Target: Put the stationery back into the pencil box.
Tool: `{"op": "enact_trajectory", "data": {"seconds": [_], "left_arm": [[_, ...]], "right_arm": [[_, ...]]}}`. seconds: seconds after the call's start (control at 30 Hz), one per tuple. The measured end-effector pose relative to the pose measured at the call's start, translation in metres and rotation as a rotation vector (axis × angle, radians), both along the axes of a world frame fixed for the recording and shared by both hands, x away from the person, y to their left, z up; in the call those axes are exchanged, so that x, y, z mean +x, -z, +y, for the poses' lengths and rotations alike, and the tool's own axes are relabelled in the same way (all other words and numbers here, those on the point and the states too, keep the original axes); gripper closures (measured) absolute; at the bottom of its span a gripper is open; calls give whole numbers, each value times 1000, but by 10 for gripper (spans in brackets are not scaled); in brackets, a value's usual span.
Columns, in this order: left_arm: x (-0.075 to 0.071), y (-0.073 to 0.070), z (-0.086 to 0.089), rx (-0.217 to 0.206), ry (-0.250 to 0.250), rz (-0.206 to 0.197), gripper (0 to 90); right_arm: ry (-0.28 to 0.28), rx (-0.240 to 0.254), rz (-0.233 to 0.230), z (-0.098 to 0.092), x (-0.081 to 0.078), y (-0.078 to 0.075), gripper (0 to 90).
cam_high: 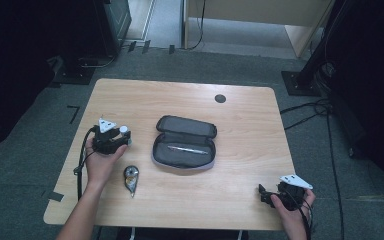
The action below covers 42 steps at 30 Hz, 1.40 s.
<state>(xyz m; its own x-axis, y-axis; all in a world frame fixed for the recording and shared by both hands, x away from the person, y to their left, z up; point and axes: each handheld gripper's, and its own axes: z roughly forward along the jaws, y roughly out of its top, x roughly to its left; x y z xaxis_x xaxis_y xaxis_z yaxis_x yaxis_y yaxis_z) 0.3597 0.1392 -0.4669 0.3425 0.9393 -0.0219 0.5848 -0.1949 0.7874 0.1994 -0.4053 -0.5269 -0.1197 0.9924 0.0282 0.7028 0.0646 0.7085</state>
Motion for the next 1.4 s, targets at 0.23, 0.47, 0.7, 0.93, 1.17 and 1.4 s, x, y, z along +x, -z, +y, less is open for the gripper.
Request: {"op": "enact_trajectory", "data": {"seconds": [0.23, 0.47, 0.7, 0.93, 1.17, 1.4], "left_arm": [[-1, -4, -2, 27, 17, -25, 662], [-10, -19, -5, 1, 52, -63, 664], [-16, -32, -16, -18, 108, -81, 664], [-21, -42, -27, -58, 151, -97, 664], [-25, -48, -45, -93, 198, -105, 664], [-29, -44, -72, -89, 279, -98, 664]], "right_arm": [[-1, -1, -1, 0, 0, 0, 0], [-2, 0, -2, 0, 0, 0, 0], [-2, 0, -1, 0, 0, 0, 0], [-3, 0, -2, 0, 0, 0, 0], [-2, -1, -1, 0, 0, 0, 0], [-2, 0, -1, 0, 0, 0, 0]]}}
